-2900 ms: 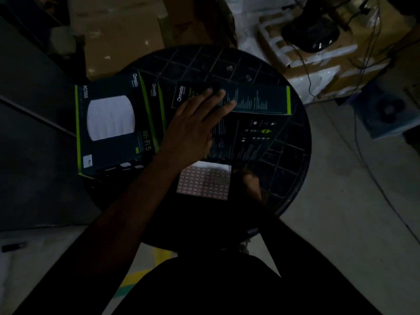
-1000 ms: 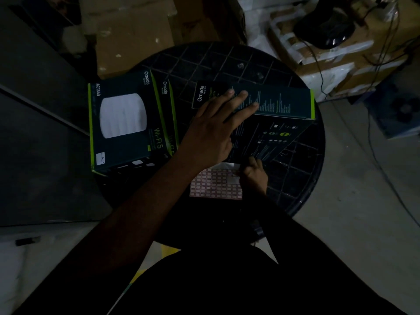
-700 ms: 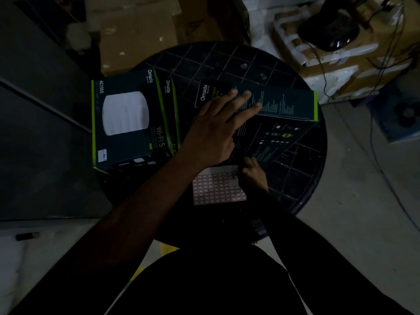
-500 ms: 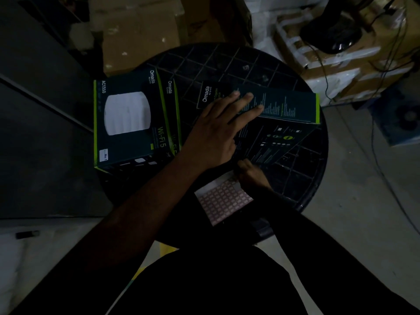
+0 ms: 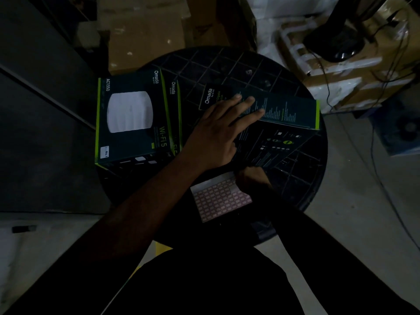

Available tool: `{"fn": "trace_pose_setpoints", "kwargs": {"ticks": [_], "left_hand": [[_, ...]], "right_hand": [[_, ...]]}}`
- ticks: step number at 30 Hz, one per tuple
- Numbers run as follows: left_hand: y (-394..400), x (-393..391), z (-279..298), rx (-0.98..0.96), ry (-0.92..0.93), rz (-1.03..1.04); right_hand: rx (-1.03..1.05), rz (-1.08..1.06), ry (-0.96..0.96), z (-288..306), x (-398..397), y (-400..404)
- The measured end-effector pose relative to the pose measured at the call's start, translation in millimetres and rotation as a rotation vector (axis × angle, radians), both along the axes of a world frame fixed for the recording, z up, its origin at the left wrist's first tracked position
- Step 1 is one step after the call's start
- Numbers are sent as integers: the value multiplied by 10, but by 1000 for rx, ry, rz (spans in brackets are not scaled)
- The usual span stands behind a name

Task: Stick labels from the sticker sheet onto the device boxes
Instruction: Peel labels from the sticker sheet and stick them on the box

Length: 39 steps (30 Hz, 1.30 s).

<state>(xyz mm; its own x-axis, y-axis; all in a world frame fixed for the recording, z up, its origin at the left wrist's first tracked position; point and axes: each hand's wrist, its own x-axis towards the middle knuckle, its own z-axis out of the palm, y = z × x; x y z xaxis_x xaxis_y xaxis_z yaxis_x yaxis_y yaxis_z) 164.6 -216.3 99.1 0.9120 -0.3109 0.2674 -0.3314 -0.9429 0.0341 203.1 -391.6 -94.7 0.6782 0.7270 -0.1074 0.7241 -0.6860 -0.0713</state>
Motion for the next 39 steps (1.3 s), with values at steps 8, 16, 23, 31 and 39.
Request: {"fn": "trace_pose_setpoints", "kwargs": {"ticks": [8,16,23,31,39], "left_hand": [[-8,-8,-9,-12,0,7],[-13,-35,2,-2,27,10],[-1,-26,21,14,63,6],[-19,-53,45,16,57,9],[-28,-37,41,33,70,29]], "right_hand": [[-58,-134,181,105,18,-97],[144,-184,222,158,-54,-204],[83,64,190,122,-67,-264],[-138,108,281,78,38,-220],[-87,75,233,46,-7,-272]]}}
